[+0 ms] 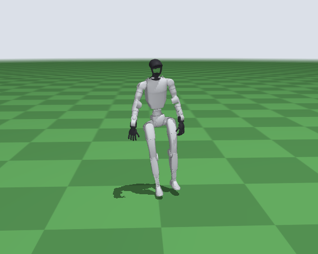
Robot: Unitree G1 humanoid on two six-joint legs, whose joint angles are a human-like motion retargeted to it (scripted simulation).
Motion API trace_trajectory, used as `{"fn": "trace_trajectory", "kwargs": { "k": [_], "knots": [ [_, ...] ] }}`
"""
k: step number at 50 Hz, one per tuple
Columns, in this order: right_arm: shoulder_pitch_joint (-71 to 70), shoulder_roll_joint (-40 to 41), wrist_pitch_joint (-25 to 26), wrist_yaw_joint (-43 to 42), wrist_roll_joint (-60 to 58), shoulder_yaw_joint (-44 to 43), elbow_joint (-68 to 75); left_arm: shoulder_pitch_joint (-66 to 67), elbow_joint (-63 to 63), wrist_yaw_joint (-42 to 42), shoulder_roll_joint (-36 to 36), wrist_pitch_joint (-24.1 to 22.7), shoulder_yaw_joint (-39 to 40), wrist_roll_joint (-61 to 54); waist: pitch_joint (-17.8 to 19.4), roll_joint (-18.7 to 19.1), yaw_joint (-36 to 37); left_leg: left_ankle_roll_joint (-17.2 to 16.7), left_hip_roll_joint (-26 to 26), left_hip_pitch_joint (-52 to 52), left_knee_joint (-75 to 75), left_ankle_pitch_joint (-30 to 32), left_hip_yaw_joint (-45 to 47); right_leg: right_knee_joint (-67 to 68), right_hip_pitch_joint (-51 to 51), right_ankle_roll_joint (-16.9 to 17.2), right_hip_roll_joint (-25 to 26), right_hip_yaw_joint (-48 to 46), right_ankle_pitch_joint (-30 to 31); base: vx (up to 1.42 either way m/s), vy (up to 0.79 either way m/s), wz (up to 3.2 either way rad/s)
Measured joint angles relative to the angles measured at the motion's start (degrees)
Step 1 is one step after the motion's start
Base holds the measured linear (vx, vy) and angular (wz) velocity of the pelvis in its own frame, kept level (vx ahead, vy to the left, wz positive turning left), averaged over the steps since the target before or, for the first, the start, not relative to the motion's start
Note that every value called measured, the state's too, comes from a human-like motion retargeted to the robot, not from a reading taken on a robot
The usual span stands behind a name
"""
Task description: Upper body actions
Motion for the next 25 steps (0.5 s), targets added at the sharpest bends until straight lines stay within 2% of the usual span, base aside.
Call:
{"fn": "trace_trajectory", "kwargs": {
  "k": [3,8,12,15,17,23,25],
  "knots": [
    [-5.02,0.06,-0.66,0.78,-2.22,2.77,-3.61,1.85,1.48,5.2,-0.35,0.85,1.88,-2.9,0.53,-1.17,-0.66,0.44,1.14,-0.03,5.77,-1.88,5.42,0.55,-1.42,0.43,-1.4,1.28,0.83,-0.23,-0.02,-0.46],
    [-8.2,1.72,-3.99,0.8,-1.04,5.33,-10.24,4.91,5.49,12.23,-0.8,0.95,4.05,-8.16,0.21,-3.04,-1.36,-1.06,0.09,2.78,11.75,-3.24,6.05,0.88,-3.25,1.88,-3.21,2.59,2.22,-0.16,0.04,-0.5],
    [-6.43,2.92,-6.77,-1.15,4.62,4.92,-14.27,5.33,9.23,11.93,-0.73,1.78,4.73,-8.43,-0.07,-3.34,-1.43,-5.18,0.08,7.24,11.41,-3.98,5.53,1.04,-5.01,3.13,-2.94,2.92,3.19,-0.18,0.04,-0.3],
    [-3.5,3.99,-7.75,-3.19,8.64,3.14,-14.63,4.75,11.07,9.92,-0.46,2.32,4.79,-6.8,0.03,-2.54,-1.79,-9.9,0.07,10.79,8.25,-3.07,2.86,0.89,-6.3,3.89,-1.78,2.01,3.95,-0.23,0.03,-0.01],
    [-1.16,4.67,-7.29,-4.15,10.0,1.49,-13.33,3.95,11.61,9.55,-0.1,2.73,4.16,-5.75,0.37,-2.25,-2.15,-8.56,-0.39,12.23,6.21,-3.48,0.22,0.66,-7.05,4.29,-1.35,1.83,4.54,-0.27,0.05,0.17],
    [5.02,8.18,-2.23,-8.58,8.87,-7.57,-2.49,0.57,9.8,7.19,0.88,3.33,2.78,-1.89,3.18,-2.31,-4.21,5.33,-2.81,12.32,-1.59,-9.09,-4.22,0.54,-10.29,7.21,-2.86,-0.26,6.99,-0.4,0.09,0.44],
    [5.71,9.57,0.73,-11.17,10.3,-10.77,3.46,-1.43,9.17,5.37,1.45,2.99,2.19,-1.28,4.9,-2.74,-4.22,7.04,-3.5,11.46,-3.46,-8.36,-4.66,0.48,-11.49,8.88,-4.22,-2.67,8.84,-0.5,0.14,0.29]
  ]
}}
